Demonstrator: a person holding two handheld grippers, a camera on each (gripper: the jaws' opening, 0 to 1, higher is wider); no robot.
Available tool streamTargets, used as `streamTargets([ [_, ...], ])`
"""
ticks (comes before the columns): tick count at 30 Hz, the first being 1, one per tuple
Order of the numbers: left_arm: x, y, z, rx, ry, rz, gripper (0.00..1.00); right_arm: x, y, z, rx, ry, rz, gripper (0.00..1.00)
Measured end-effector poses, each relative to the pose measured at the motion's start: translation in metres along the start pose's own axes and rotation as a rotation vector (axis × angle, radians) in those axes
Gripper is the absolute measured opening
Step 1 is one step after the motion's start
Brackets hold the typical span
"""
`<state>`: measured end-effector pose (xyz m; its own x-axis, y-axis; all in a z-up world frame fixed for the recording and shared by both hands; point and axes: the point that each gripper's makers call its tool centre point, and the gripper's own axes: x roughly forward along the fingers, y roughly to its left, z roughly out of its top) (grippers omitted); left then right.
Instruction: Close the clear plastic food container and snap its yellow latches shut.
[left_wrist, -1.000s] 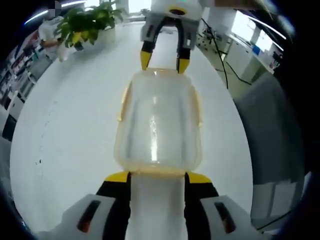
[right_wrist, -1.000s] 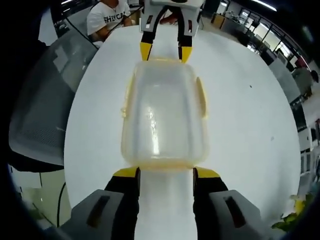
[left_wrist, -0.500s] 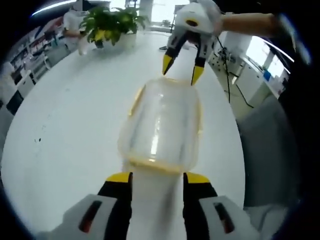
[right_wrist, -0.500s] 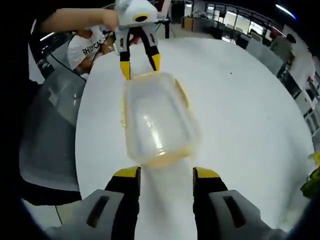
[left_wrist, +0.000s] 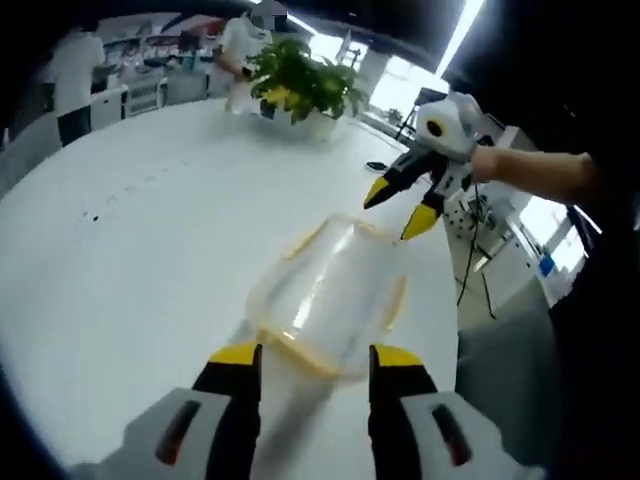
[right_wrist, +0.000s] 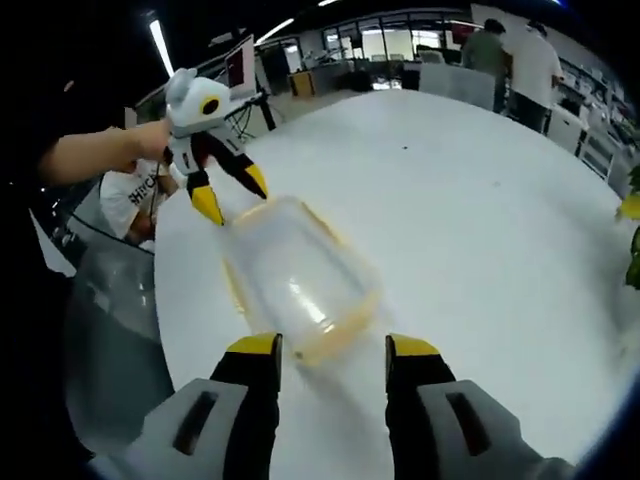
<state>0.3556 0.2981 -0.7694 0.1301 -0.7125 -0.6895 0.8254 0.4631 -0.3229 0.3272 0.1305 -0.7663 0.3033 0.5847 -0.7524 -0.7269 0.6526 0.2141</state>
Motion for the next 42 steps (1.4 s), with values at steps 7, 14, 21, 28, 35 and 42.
streamTargets([
  [7, 0.006, 0.003, -0.004, -0.166, -0.047, 0.044, 0.35, 0.011, 0.007, -0.005, 0.097, -0.025, 0.004, 0.34],
  [14, 0.008, -0.004, -0.008, -0.18, -0.058, 0.04, 0.27, 0.015, 0.012, -0.004, 0.125, -0.031, 0.015, 0.3],
  [21, 0.009, -0.003, -0.007, -0.181, -0.066, 0.077, 0.22, 0.015, 0.014, -0.004, 0.124, -0.056, 0.025, 0.28],
  [28, 0.012, -0.009, -0.004, -0.278, -0.072, 0.092, 0.16, 0.018, 0.014, 0.0, 0.11, -0.086, 0.04, 0.22],
  [35, 0.011, -0.005, -0.006, -0.207, 0.01, 0.079, 0.17, 0.019, 0.016, -0.003, 0.16, -0.026, 0.047, 0.23],
  [42, 0.011, -0.002, -0.007, -0.253, 0.013, 0.139, 0.19, 0.017, 0.016, -0.004, 0.189, -0.045, 0.021, 0.24],
])
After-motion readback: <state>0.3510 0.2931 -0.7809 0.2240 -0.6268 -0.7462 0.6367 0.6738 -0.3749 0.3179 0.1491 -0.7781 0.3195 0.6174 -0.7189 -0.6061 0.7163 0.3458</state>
